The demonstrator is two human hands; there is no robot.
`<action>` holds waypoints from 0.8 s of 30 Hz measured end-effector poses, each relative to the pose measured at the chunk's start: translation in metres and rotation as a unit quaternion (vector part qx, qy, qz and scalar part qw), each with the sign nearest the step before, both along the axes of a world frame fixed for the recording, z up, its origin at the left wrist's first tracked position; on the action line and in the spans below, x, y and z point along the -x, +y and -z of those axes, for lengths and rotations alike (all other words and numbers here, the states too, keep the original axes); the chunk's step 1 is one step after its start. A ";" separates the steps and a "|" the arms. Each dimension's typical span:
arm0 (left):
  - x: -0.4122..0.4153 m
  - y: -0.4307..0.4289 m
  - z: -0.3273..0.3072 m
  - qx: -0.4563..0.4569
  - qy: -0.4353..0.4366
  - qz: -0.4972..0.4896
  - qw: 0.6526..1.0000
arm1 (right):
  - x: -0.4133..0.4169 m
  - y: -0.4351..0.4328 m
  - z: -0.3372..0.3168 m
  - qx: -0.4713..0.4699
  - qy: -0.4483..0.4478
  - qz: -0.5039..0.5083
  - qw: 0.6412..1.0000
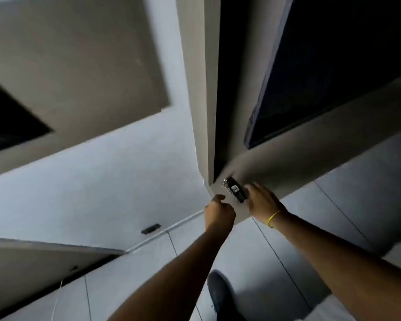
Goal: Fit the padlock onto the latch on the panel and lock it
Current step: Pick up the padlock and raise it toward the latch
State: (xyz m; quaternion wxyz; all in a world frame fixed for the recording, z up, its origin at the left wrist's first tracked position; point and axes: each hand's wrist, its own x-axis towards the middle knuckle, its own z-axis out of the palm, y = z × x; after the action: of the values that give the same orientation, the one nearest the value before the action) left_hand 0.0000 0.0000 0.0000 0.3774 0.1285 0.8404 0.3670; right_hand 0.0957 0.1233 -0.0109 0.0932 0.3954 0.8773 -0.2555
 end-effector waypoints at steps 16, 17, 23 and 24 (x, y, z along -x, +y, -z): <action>0.028 0.021 0.059 -0.075 -0.175 -0.151 0.970 | 0.048 -0.028 0.047 0.205 0.187 0.279 0.919; 0.032 0.009 0.050 -0.089 -0.180 -0.146 0.969 | 0.048 -0.038 0.039 0.232 0.208 0.301 0.901; 0.079 -0.088 -0.050 -0.172 -0.128 -0.114 0.970 | 0.073 -0.114 -0.053 0.373 0.310 0.265 0.834; 0.091 -0.105 -0.075 -0.190 -0.109 -0.102 0.970 | 0.083 -0.128 -0.077 0.369 0.328 0.233 0.838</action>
State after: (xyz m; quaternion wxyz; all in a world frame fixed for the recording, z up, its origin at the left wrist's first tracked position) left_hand -0.0913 -0.1049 0.0751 0.3958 0.0707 0.7178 0.5685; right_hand 0.0130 -0.0042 0.0661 -0.1237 0.4174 0.5792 -0.6892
